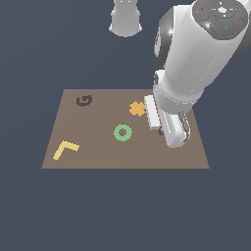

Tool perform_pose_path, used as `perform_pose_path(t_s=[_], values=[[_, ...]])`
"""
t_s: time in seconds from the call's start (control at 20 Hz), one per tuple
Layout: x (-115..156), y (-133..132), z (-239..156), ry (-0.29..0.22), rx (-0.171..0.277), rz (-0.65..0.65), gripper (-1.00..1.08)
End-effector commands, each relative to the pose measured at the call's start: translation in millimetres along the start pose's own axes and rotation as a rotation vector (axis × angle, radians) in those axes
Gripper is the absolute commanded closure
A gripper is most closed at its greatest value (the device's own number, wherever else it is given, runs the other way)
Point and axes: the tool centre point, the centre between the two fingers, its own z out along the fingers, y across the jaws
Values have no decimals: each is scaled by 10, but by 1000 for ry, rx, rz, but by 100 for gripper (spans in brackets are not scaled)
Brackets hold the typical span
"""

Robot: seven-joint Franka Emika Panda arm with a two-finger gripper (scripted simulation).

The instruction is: Insert a designated object into the corresponding slot on a board.

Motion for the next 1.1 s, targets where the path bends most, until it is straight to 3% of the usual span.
perform_pose_path(t_s=[0.0,0.5,1.05], values=[[-68,-70,-5,0,0,44,108],[-210,-254,-11,0,0,143,108],[-205,-260,-9,0,0,144,108]])
